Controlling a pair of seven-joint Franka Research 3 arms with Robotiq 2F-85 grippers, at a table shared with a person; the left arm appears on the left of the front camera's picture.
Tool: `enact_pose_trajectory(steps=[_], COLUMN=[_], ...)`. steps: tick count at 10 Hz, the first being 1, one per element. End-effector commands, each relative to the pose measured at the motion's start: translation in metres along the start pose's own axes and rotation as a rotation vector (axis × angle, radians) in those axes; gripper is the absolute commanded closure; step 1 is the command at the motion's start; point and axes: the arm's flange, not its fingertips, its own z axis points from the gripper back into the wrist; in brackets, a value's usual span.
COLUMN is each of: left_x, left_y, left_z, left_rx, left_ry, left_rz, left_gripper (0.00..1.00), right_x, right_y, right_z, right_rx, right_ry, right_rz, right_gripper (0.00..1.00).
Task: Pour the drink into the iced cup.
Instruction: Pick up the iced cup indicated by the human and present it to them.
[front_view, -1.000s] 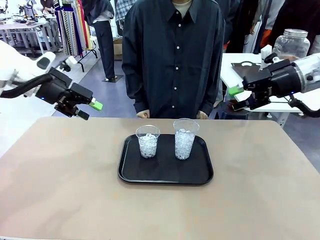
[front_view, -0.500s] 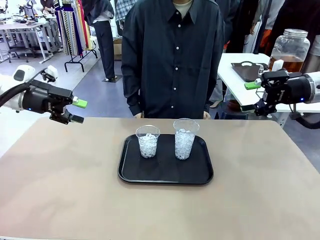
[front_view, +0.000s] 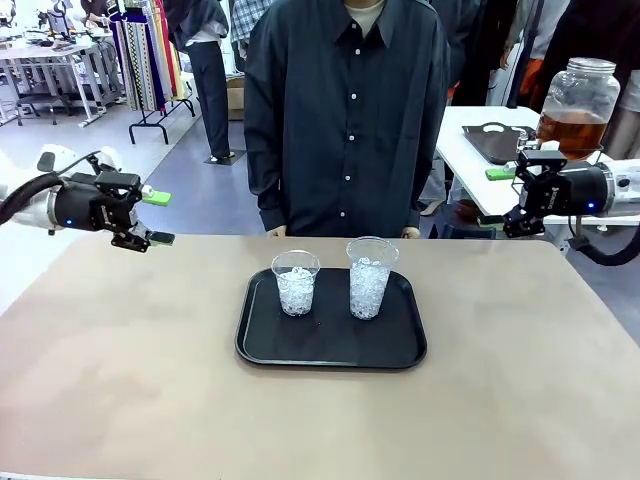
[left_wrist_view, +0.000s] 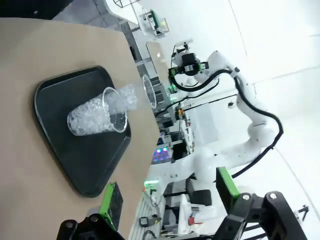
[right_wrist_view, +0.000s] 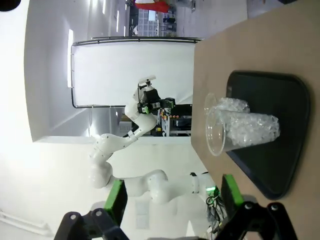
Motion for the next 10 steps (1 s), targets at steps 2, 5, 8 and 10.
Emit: enact_pose_trajectory(steps=[2, 5, 8, 10], left_x=[0.0148, 0.0127, 0.0127, 0.0127], left_y=[-0.0095, -0.0086, -0.0086, -0.0086], left_z=[0.0023, 0.0019, 0.0019, 0.0019], left_rx=[-0.059, -0.034, -0.034, -0.034], left_ry=[-0.009, -0.001, -0.001, -0.001], left_rz=[-0.018, -0.007, -0.007, -0.007], left_gripper=[0.00, 0.00, 0.00, 0.00], right_x=[0.0189, 0.0113, 0.0127, 0.0127], right_y=[0.0078, 0.0080, 0.0021, 0.0021], right_z=[0.0061, 0.0044, 0.0044, 0.0044], right_rx=[0.085, 0.066, 0.057, 0.057], right_ry=[0.028, 0.032, 0.035, 0.035], right_rz=[-0.068, -0.077, -0.057, -0.057], right_gripper=[0.00, 0.00, 0.00, 0.00])
